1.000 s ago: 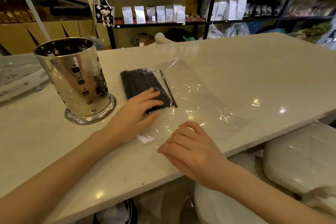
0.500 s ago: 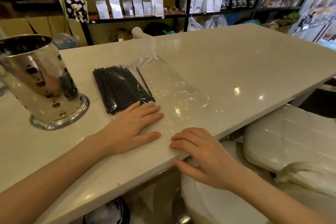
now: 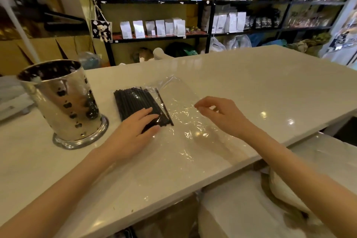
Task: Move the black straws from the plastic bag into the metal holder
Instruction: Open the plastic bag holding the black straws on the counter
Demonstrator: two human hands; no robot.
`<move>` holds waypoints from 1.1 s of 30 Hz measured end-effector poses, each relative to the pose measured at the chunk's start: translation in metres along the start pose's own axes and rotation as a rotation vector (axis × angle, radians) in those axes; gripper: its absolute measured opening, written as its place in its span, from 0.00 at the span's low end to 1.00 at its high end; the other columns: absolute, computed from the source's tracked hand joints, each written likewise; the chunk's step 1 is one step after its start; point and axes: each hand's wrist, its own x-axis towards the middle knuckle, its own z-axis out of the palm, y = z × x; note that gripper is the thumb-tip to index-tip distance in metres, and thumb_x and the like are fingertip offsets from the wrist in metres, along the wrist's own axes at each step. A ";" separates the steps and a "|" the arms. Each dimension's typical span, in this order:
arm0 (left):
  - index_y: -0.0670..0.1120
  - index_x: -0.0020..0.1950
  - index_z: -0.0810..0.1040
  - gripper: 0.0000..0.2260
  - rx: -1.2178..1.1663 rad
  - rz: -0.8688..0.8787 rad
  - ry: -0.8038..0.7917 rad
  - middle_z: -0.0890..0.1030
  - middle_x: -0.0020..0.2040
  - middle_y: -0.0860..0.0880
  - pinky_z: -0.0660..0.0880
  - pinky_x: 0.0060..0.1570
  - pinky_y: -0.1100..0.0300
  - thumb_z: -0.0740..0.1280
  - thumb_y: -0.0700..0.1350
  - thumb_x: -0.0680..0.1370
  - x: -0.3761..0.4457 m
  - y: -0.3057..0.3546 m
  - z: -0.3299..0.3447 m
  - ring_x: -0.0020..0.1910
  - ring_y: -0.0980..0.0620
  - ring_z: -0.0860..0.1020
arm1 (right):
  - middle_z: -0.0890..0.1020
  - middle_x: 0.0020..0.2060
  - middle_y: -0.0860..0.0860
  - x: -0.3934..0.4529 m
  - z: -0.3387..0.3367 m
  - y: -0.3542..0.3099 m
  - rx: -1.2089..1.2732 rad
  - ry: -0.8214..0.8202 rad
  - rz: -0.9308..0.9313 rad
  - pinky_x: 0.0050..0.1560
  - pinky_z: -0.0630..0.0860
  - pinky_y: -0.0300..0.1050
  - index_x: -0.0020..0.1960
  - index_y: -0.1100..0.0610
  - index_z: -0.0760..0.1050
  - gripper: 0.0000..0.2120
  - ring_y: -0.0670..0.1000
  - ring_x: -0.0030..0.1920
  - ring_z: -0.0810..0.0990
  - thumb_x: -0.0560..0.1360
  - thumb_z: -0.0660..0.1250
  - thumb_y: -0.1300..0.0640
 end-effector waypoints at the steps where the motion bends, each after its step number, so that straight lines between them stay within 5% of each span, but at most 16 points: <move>1: 0.51 0.71 0.61 0.24 0.035 -0.041 0.001 0.56 0.75 0.51 0.49 0.72 0.56 0.55 0.56 0.77 0.003 -0.005 0.001 0.74 0.54 0.51 | 0.81 0.52 0.50 0.017 0.001 0.000 0.020 -0.030 0.052 0.44 0.68 0.27 0.56 0.55 0.78 0.11 0.45 0.48 0.75 0.77 0.62 0.56; 7: 0.47 0.73 0.53 0.28 0.040 -0.334 0.136 0.48 0.76 0.43 0.48 0.73 0.50 0.56 0.56 0.77 0.014 -0.019 0.001 0.75 0.46 0.46 | 0.74 0.62 0.58 0.091 0.030 0.010 -0.186 -0.030 0.278 0.60 0.70 0.51 0.66 0.59 0.67 0.22 0.58 0.62 0.71 0.76 0.61 0.50; 14: 0.42 0.72 0.53 0.31 -0.265 -0.511 0.231 0.60 0.71 0.42 0.63 0.68 0.48 0.62 0.53 0.75 0.016 -0.016 -0.001 0.69 0.43 0.63 | 0.74 0.59 0.58 0.105 0.052 0.020 -0.337 0.060 0.435 0.58 0.67 0.52 0.61 0.61 0.65 0.23 0.60 0.61 0.70 0.73 0.64 0.49; 17: 0.44 0.71 0.58 0.31 -0.520 -0.577 0.269 0.67 0.69 0.45 0.70 0.61 0.50 0.65 0.52 0.73 0.018 -0.015 -0.010 0.64 0.45 0.69 | 0.75 0.51 0.59 0.117 0.043 0.019 -0.077 0.067 0.515 0.47 0.71 0.49 0.56 0.65 0.67 0.20 0.59 0.50 0.75 0.70 0.68 0.57; 20: 0.44 0.70 0.60 0.27 -0.662 -0.644 0.323 0.70 0.65 0.45 0.66 0.53 0.59 0.66 0.48 0.74 0.020 -0.014 -0.021 0.62 0.46 0.70 | 0.74 0.35 0.57 0.126 0.032 0.013 0.081 0.029 0.539 0.34 0.70 0.44 0.35 0.62 0.66 0.13 0.53 0.30 0.72 0.69 0.70 0.61; 23: 0.44 0.66 0.63 0.23 -0.836 -0.684 0.347 0.74 0.50 0.48 0.71 0.43 0.59 0.66 0.44 0.74 0.018 -0.017 -0.026 0.49 0.48 0.74 | 0.74 0.29 0.55 0.132 0.021 0.001 0.034 -0.077 0.560 0.27 0.66 0.39 0.34 0.62 0.68 0.10 0.49 0.25 0.68 0.71 0.66 0.63; 29: 0.36 0.54 0.74 0.11 -1.386 -0.716 0.293 0.79 0.40 0.42 0.77 0.36 0.57 0.64 0.38 0.74 0.015 -0.015 -0.033 0.39 0.47 0.78 | 0.80 0.39 0.56 0.150 -0.010 -0.051 -0.025 -0.037 0.272 0.32 0.70 0.38 0.49 0.63 0.76 0.08 0.50 0.35 0.76 0.76 0.64 0.59; 33: 0.37 0.44 0.73 0.02 -1.814 -0.723 0.215 0.77 0.44 0.38 0.73 0.56 0.43 0.63 0.36 0.72 0.017 -0.005 -0.031 0.48 0.40 0.77 | 0.79 0.31 0.52 0.161 -0.031 -0.100 -0.027 -0.018 0.048 0.31 0.70 0.38 0.45 0.62 0.78 0.07 0.46 0.30 0.75 0.75 0.64 0.59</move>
